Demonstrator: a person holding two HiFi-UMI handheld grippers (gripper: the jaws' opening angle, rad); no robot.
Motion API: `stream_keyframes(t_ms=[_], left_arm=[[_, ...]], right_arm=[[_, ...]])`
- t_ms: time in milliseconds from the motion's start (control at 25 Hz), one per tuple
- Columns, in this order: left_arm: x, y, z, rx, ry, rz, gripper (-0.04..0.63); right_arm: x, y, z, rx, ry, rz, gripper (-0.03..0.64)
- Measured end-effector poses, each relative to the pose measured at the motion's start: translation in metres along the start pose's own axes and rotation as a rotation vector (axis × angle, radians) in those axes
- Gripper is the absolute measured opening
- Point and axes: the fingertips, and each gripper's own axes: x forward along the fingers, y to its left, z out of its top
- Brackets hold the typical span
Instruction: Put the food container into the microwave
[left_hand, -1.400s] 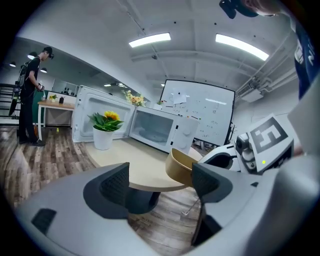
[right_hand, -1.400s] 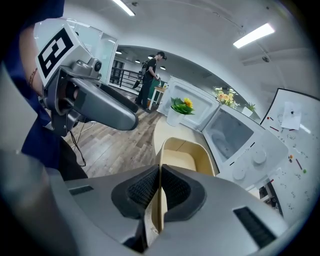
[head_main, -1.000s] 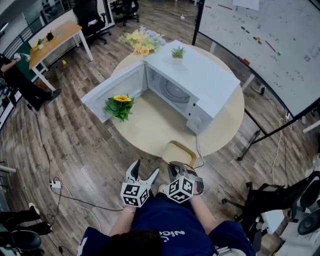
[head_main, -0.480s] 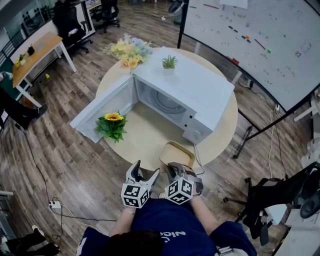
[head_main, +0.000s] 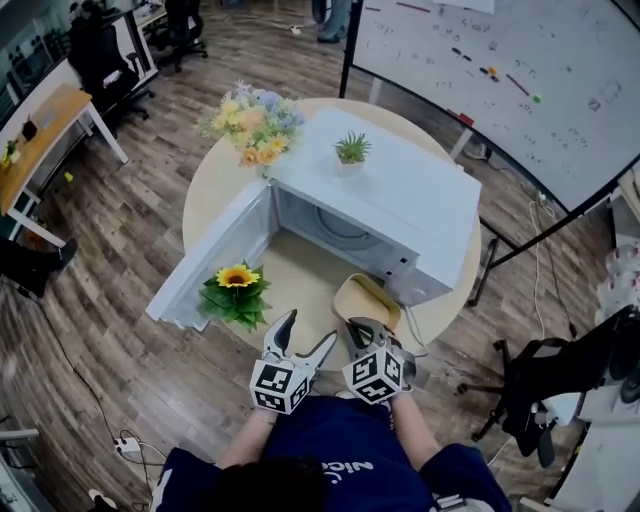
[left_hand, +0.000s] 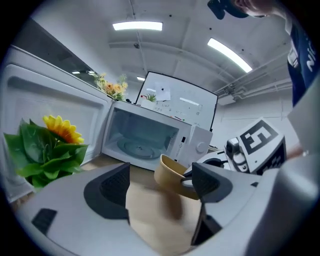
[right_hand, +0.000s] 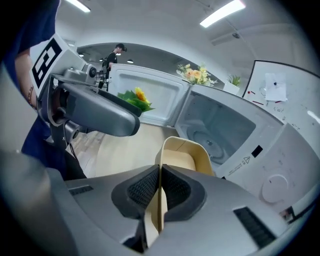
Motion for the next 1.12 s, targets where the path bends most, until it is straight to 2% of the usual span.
stream_keyframes(t_ms=[200,400,600,840,1120], left_arm=[[0.006,0.026,0.015,0.039,0.045,-0.04,0.38],[0.011,0.039,0.019,0.071,0.078,-0.126,0.38],[0.012,0.043,0.028,0.092,0.08,-0.193,0.379],[0.013,0.039,0.03,0.083,0.074,-0.246,0.379],[0.01,0.048,0.039,0.061,0.03,-0.203,0.379]], right_arm=[[0.012,-0.018,0.029,0.045,-0.011,-0.051,0.029],[0.026,-0.031,0.054,0.069,-0.025,-0.078,0.029],[0.037,-0.041,0.079,0.1,-0.067,-0.058,0.029],[0.054,-0.056,0.103,-0.021,-0.047,-0.065,0.029],[0.077,-0.067,0.12,-0.116,-0.039,-0.019,0.029]])
